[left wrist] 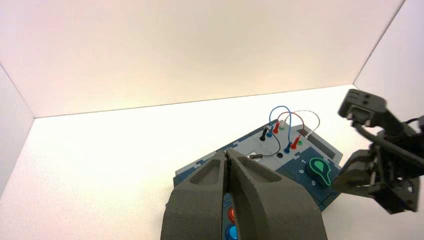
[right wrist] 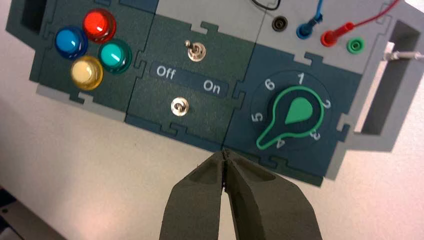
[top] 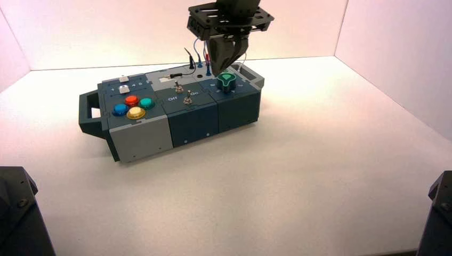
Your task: Turn the knob to position 3.
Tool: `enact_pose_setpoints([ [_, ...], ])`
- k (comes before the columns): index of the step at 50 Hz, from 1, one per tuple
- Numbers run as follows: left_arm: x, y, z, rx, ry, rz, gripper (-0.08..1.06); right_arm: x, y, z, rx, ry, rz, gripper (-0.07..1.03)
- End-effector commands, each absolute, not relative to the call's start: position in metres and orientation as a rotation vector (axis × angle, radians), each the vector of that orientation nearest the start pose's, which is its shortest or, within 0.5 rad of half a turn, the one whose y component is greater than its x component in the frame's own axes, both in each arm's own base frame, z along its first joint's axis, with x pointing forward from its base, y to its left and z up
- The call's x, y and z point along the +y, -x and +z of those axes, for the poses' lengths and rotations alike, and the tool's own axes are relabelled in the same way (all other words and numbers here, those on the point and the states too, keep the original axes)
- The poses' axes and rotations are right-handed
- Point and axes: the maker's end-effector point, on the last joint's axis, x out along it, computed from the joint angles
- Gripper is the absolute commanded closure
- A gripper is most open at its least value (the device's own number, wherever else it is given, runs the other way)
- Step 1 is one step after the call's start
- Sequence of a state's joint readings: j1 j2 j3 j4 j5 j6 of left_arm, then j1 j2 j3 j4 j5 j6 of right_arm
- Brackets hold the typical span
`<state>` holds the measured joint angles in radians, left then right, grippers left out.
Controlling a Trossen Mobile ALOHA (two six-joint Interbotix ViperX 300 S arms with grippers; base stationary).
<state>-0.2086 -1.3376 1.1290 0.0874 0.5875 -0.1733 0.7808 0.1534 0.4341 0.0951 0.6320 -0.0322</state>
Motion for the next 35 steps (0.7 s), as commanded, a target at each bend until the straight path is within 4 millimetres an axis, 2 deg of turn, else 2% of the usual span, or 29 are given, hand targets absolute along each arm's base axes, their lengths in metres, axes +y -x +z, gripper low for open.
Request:
enact_pose_setpoints([
  [1,-0.029,-0.18,0.255,0.379,0.056,-0.139,1.01,0.309,-0.295,0.091,1.158,0.393,0.708,0.99],
  [35,-0.029,-0.18,0.256,0.378,0.056,-0.139,1.01,0.292,-0.308,0.057,1.24,0.39,0.65,0.99],
])
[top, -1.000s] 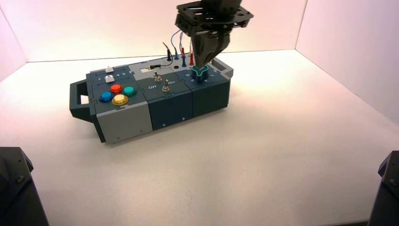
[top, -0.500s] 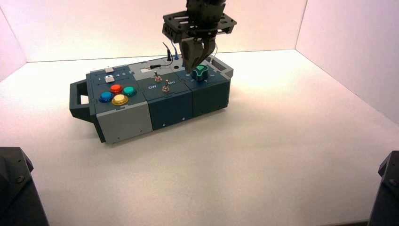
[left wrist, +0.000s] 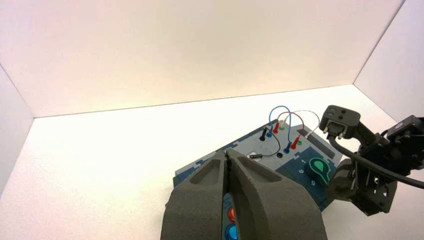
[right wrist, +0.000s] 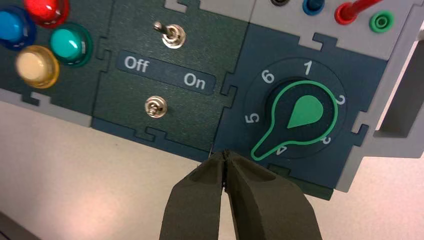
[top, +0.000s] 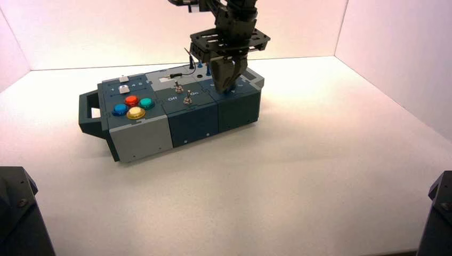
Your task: Turn the knob to position 3.
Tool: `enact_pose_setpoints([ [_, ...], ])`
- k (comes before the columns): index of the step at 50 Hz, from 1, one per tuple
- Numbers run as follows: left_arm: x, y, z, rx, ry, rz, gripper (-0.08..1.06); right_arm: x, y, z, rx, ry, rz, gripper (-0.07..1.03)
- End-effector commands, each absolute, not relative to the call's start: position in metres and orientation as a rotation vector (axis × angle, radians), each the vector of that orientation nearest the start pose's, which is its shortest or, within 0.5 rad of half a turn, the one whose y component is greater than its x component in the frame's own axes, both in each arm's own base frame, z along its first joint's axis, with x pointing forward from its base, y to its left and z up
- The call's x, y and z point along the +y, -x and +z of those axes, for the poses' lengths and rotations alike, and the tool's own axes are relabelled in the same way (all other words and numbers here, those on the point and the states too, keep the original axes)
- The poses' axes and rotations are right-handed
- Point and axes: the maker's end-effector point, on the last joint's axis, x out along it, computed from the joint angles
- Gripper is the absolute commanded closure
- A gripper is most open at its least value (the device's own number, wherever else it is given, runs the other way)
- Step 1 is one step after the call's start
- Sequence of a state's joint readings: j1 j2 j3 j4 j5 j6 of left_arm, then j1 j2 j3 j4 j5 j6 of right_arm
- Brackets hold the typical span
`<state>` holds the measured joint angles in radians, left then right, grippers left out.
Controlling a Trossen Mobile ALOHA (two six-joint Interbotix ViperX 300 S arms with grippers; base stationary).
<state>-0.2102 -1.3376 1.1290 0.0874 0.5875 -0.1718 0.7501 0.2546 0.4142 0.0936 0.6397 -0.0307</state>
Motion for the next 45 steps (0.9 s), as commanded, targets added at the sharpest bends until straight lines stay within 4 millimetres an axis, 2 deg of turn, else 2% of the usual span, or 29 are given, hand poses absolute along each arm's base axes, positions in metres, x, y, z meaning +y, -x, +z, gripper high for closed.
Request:
enact_pose_setpoints([
  [1,-0.029,-0.18,0.256,0.378,0.056,-0.139,1.01,0.291,-0.309,0.056,1.243,0.39,0.646,0.99],
  [25,-0.029,-0.18,0.256,0.378,0.056,-0.139,1.01,0.287,-0.324,0.058,1.233,0.363,0.622,0.99],
  [45,-0.029,-0.18,0.255,0.381,0.055,-0.139,1.01,0.288,-0.323,0.054,1.248,0.348,0.62,0.99],
])
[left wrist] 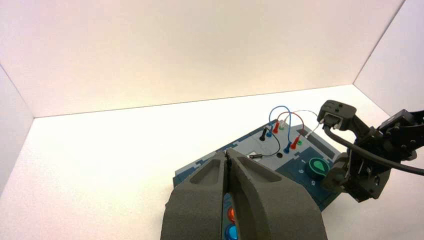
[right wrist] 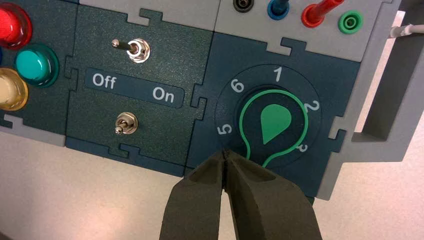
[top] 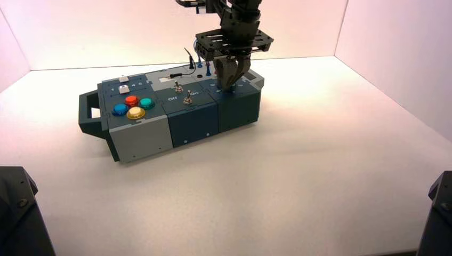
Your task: Turn the knob to position 3.
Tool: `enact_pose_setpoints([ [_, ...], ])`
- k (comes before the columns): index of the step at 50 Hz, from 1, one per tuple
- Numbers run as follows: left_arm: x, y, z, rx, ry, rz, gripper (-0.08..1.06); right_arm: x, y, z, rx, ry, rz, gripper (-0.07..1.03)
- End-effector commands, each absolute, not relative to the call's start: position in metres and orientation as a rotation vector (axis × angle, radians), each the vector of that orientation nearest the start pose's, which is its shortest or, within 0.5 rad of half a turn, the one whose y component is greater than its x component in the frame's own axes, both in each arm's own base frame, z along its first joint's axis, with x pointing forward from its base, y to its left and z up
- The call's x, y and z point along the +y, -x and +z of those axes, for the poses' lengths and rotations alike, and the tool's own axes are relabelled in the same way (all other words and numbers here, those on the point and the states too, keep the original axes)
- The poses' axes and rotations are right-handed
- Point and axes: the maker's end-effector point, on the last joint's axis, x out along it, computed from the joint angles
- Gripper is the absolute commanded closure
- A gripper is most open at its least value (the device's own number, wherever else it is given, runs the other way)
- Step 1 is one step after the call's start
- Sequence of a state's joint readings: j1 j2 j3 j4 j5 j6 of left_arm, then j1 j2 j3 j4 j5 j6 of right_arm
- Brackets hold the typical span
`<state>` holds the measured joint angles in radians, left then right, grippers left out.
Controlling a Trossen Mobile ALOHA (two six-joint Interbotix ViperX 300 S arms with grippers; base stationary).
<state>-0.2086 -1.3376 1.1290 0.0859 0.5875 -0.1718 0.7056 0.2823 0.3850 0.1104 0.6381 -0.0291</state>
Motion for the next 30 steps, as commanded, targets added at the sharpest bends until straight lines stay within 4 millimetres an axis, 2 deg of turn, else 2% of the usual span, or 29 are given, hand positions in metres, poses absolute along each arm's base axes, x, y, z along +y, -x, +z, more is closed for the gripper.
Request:
enact_pose_setpoints([
  [1,-0.0294,-0.18,0.2554,0.381,0.055,-0.139,1.01,0.2883,-0.3229,0.0541,1.248,0.348,0.62,0.99],
  [30,-0.0294,-0.18,0.2554,0.381,0.055,-0.139,1.01,0.2794,-0.3282,0.0535,1.259,0.342,0.6,0.99],
])
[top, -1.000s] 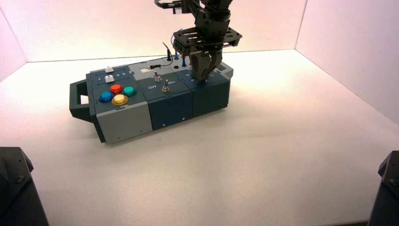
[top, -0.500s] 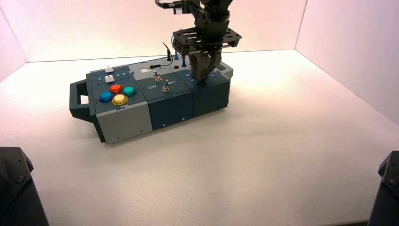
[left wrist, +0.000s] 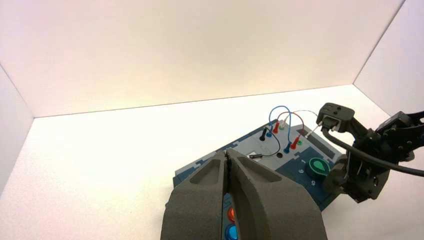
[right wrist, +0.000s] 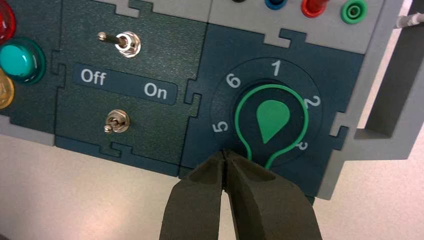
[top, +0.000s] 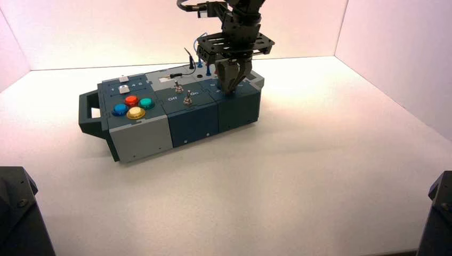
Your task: Turn the knob to position 3.
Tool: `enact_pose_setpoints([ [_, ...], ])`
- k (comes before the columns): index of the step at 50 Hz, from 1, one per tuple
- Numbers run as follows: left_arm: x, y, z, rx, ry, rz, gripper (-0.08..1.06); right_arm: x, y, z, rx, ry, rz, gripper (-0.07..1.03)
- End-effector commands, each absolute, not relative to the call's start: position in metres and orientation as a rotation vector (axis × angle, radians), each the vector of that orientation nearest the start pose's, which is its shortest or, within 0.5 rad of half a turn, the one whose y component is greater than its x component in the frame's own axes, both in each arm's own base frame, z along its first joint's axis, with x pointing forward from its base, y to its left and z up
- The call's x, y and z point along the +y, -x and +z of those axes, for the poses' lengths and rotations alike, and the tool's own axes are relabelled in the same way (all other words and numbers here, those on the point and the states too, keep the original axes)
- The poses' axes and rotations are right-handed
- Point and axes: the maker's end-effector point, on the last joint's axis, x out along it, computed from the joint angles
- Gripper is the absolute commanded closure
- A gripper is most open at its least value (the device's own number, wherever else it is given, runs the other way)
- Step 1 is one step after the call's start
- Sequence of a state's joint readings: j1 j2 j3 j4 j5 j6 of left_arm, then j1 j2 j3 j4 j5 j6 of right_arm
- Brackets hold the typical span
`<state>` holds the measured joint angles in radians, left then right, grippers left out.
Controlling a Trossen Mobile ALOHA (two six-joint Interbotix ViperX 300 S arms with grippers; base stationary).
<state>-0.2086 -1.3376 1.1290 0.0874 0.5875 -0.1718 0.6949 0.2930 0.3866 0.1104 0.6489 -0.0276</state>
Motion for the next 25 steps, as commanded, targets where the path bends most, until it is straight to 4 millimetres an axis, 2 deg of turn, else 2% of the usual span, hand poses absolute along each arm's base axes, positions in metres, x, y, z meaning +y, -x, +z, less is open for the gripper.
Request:
enact_pose_setpoints([
  [1,-0.0294,-0.1802,0.2551,0.382,0.055,-0.139,1.01,0.2789,-0.3286,0.0535,1.259,0.341,0.598,0.99],
  [25,-0.0294,-0.18,0.2554,0.381,0.055,-0.139,1.01,0.2799,-0.3354,0.06,1.25,0.337,0.596,0.99],
])
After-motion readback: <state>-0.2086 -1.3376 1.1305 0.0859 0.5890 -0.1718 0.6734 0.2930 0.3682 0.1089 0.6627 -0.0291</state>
